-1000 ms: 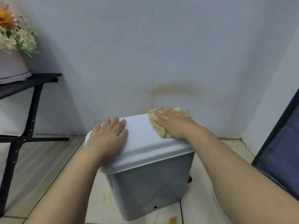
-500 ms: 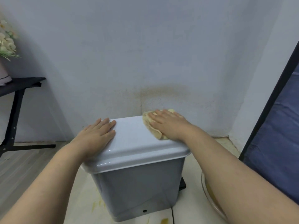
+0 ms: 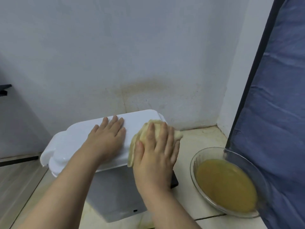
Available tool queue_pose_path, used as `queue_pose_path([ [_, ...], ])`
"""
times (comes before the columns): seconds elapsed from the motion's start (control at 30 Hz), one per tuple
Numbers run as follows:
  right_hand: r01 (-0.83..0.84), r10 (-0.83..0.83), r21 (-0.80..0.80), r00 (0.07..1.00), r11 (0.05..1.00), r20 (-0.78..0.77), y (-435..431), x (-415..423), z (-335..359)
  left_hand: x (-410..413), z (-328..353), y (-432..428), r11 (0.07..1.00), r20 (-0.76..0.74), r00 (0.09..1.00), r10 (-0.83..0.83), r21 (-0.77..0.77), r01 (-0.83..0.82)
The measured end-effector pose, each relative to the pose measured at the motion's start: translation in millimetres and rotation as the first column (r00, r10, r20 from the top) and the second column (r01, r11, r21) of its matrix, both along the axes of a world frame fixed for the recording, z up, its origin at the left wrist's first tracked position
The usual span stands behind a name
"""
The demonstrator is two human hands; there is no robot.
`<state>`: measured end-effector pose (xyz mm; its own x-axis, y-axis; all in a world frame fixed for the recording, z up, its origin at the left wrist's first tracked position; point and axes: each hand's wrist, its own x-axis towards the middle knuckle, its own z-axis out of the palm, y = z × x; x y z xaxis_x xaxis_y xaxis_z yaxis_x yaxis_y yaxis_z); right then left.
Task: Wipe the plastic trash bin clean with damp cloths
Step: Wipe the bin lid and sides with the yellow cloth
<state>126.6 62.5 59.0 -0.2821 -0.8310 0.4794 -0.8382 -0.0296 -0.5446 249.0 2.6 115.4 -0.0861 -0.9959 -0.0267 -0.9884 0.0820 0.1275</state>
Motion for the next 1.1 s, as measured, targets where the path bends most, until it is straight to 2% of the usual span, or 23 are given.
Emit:
queue_pose_path([
  [0.1,-0.079,0.078,-0.032,0.996,0.996,-0.030,3,-2,-3,4,1,0,0.999,0.018,0.999,-0.032,0.024,0.032],
  [0.13,-0.130,0.126,-0.086,0.991,0.988,-0.050,1,-12,-10,6,2,0,0.999,0.017,0.999,-0.041,0.029,0.040],
  [0.2,-0.282,0.289,-0.174,0.957,0.944,0.018,-1,-38,-23,9,2,0,0.998,0.013,0.998,-0.055,0.030,0.055],
  [0.27,-0.340,0.399,-0.228,0.863,0.912,0.311,-6,-58,-26,9,1,1,0.997,0.011,0.998,-0.067,0.031,0.067],
  [0.33,-0.320,0.375,-0.214,0.623,0.923,0.686,-9,-62,-25,9,2,1,0.997,0.001,0.997,-0.071,0.036,0.071],
  [0.37,-0.332,0.353,-0.194,0.532,0.923,0.770,-8,-59,-23,9,2,1,0.997,-0.005,0.997,-0.073,0.037,0.073],
  [0.4,-0.340,0.363,-0.201,0.529,0.919,0.767,-5,-53,-21,9,2,1,0.996,-0.015,0.997,-0.077,0.036,0.077],
  [0.43,-0.334,0.382,-0.206,0.640,0.920,0.667,1,-45,-20,9,2,1,0.996,-0.027,0.996,-0.084,0.033,0.084],
  [0.5,-0.287,0.336,-0.197,0.896,0.937,0.292,10,-29,-23,13,2,2,0.993,-0.049,0.993,-0.109,0.031,0.110],
  [0.53,-0.254,0.280,-0.202,0.953,0.946,0.114,11,-27,-22,15,1,3,0.992,-0.061,0.991,-0.119,0.038,0.122],
  [0.6,-0.255,0.249,-0.146,0.967,0.956,-0.059,-6,-32,-3,17,0,4,0.990,-0.073,0.989,-0.132,0.039,0.135],
  [0.63,-0.310,0.306,-0.061,0.950,0.949,-0.064,-22,-37,8,19,-1,3,0.990,-0.070,0.989,-0.133,0.035,0.135],
  [0.67,-0.394,0.397,0.070,0.917,0.916,-0.034,-45,-44,20,20,0,1,0.991,-0.065,0.990,-0.127,0.034,0.130],
  [0.73,-0.574,0.555,0.334,0.816,0.748,0.160,-93,-57,44,22,1,0,0.992,-0.045,0.992,-0.114,0.045,0.116],
  [0.77,-0.639,0.564,0.378,0.769,0.670,0.300,-112,-62,53,21,0,-1,0.992,-0.038,0.993,-0.113,0.043,0.115],
  [0.83,-0.727,0.501,0.309,0.661,0.614,0.559,-129,-68,54,19,1,1,0.994,-0.036,0.994,-0.102,0.034,0.103],
  [0.9,-0.751,0.417,0.208,0.549,0.627,0.724,-120,-71,47,17,1,1,0.997,-0.049,0.996,-0.078,0.016,0.079],
  [0.97,-0.724,0.380,0.119,0.486,0.679,0.787,-100,-69,38,15,1,3,0.998,-0.057,0.997,-0.052,0.016,0.053],
  [1.03,-0.657,0.392,0.067,0.525,0.751,0.755,-73,-68,27,12,1,5,0.999,-0.056,0.998,-0.039,0.020,0.040],
  [1.1,-0.540,0.383,0.030,0.633,0.841,0.672,-42,-59,22,11,3,6,0.999,-0.053,0.998,-0.026,0.034,0.028],
])
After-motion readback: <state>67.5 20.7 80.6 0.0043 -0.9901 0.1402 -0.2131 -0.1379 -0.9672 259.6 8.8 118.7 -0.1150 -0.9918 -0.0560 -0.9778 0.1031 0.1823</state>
